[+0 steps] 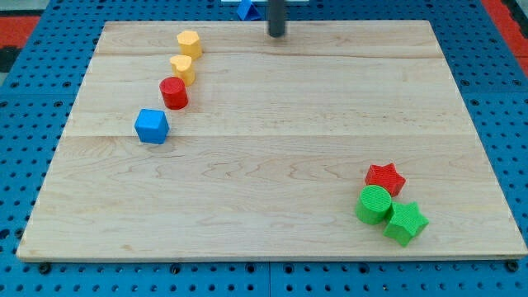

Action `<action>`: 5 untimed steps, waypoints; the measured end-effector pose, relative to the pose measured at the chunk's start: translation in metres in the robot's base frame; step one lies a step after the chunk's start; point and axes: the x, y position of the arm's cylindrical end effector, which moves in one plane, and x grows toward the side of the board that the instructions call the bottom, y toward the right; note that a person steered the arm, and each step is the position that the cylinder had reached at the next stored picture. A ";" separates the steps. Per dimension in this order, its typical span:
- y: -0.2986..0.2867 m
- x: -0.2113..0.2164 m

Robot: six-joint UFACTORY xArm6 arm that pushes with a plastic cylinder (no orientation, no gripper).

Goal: Slide the blue cube closer to the red circle

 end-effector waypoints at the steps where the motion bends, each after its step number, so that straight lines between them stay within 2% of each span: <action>1: -0.037 0.137; 2: -0.163 0.238; 3: -0.313 0.275; 5: -0.261 0.233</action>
